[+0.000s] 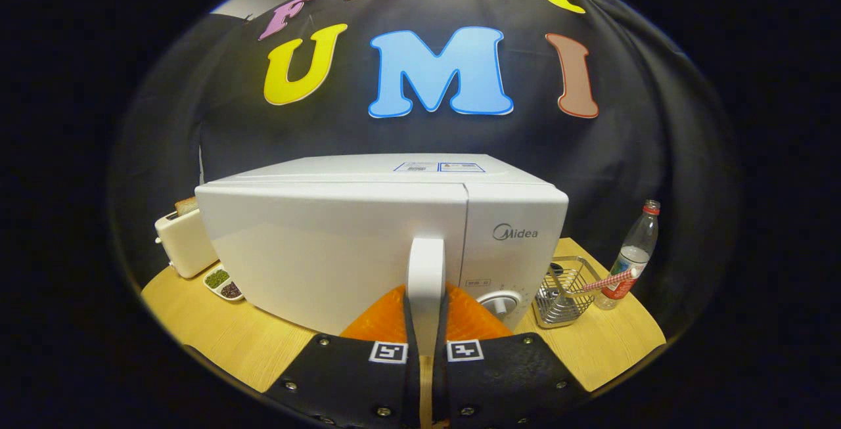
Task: Open the microwave, put the food inside, and close the microwave door.
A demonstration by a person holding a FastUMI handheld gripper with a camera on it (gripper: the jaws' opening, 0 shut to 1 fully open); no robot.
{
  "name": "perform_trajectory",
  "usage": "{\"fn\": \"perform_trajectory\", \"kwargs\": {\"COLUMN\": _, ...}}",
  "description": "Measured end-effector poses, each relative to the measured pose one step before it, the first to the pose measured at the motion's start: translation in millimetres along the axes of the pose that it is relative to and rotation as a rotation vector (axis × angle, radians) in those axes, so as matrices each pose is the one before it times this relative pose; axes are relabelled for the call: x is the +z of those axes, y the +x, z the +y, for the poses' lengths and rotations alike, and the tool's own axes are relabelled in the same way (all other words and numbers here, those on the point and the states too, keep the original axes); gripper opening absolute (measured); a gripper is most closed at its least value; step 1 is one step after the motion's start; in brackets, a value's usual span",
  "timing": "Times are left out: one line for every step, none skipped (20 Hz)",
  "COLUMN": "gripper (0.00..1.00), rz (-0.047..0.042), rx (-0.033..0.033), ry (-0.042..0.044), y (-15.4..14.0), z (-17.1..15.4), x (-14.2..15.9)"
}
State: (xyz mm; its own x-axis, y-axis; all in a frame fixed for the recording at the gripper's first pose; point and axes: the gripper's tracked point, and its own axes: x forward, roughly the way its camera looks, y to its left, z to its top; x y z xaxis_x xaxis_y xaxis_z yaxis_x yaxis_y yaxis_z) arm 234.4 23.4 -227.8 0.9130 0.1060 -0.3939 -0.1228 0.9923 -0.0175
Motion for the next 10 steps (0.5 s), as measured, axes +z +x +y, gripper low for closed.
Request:
{"fn": "perform_trajectory", "kwargs": {"gripper": 0.08, "rz": -0.00135, "rx": -0.00644, "ry": -0.01325, "y": -10.2, "z": 3.84, "x": -5.55}}
{"fn": "perform_trajectory", "kwargs": {"gripper": 0.08, "rz": -0.01781, "rx": 0.00455, "ry": -0.02517, "y": -10.94, "z": 5.16, "x": -2.84}}
{"fn": "perform_trajectory", "kwargs": {"gripper": 0.08, "rz": -0.02079, "rx": -0.00004, "ry": -0.02697, "y": -14.15, "z": 4.17, "x": -2.37}}
{"fn": "perform_trajectory", "kwargs": {"gripper": 0.07, "rz": -0.00081, "rx": 0.00291, "ry": -0.0124, "y": -9.91, "z": 3.78, "x": -1.89}}
{"fn": "perform_trajectory", "kwargs": {"gripper": 0.07, "rz": 0.00904, "rx": 0.003, "ry": 0.00786, "y": -7.11, "z": 1.93, "x": -4.98}}
{"fn": "perform_trajectory", "kwargs": {"gripper": 0.07, "rz": 0.00723, "rx": 0.00462, "ry": 0.02196, "y": -6.06, "z": 2.46, "x": -1.23}}
{"fn": "perform_trajectory", "kwargs": {"gripper": 0.07, "rz": 0.00879, "rx": 0.00467, "ry": 0.02031, "y": -5.38, "z": 3.93, "x": -1.68}}
{"fn": "perform_trajectory", "kwargs": {"gripper": 0.07, "rz": 0.0085, "rx": 0.00371, "ry": 0.01478, "y": -6.49, "z": 4.41, "x": -1.25}}
{"fn": "perform_trajectory", "kwargs": {"gripper": 0.08, "rz": 0.00561, "rx": 0.00651, "ry": 0.00922, "y": -7.35, "z": 5.27, "x": -1.95}}
{"fn": "perform_trajectory", "kwargs": {"gripper": 0.08, "rz": 0.00822, "rx": 0.00967, "ry": 0.00932, "y": -7.48, "z": 5.75, "x": -1.63}}
